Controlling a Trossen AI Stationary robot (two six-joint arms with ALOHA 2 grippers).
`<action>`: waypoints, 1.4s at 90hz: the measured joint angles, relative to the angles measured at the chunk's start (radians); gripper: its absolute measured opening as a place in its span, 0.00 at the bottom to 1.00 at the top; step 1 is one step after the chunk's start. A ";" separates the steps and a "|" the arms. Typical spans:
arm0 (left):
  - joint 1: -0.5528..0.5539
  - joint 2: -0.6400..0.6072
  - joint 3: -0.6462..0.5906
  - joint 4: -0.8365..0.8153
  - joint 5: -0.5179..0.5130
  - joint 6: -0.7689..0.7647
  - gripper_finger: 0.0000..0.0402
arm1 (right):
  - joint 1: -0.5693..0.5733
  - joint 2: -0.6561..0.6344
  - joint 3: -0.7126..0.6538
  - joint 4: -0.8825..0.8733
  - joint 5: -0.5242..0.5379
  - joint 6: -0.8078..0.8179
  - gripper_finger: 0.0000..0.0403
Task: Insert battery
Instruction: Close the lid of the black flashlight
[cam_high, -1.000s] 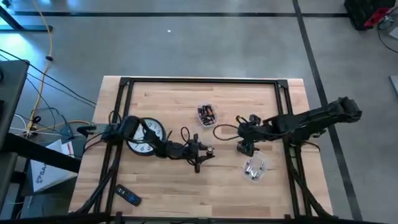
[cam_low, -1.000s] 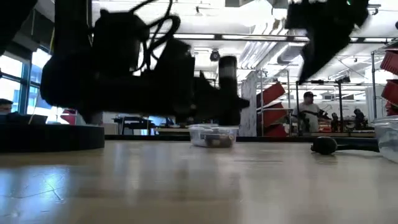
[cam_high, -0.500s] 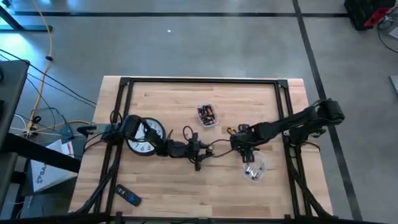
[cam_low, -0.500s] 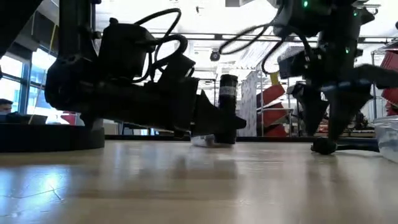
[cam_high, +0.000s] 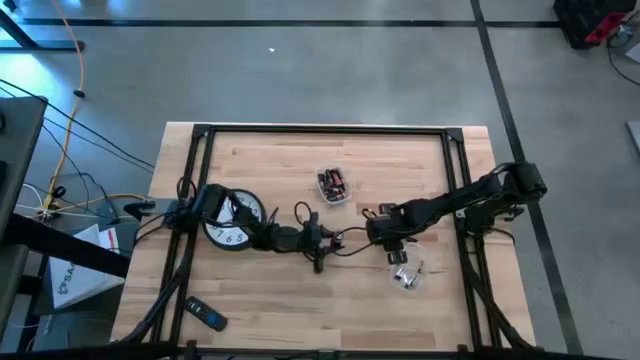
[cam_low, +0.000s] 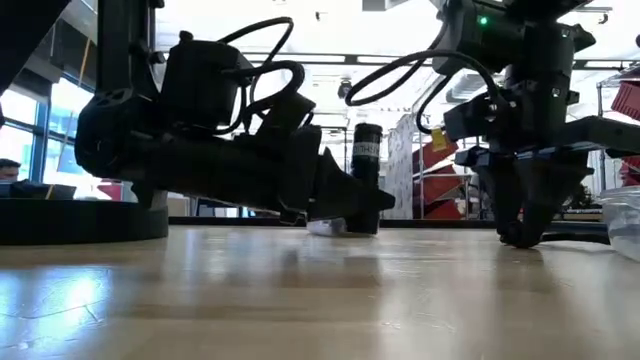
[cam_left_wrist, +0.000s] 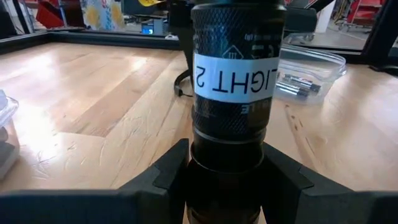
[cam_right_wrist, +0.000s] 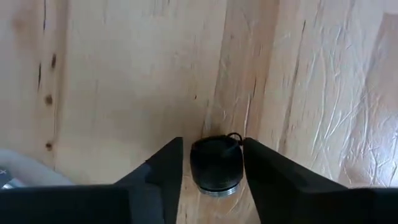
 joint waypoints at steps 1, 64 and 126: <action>0.000 0.000 0.000 0.000 0.000 0.000 0.30 | 0.000 0.000 0.000 -0.001 0.000 0.000 0.31; 0.000 0.000 0.000 0.003 0.000 -0.009 0.30 | 0.000 0.062 0.015 0.007 -0.032 0.051 0.28; -0.007 0.113 0.042 0.120 0.032 0.029 0.30 | 0.015 -0.203 0.018 0.544 0.057 0.152 0.19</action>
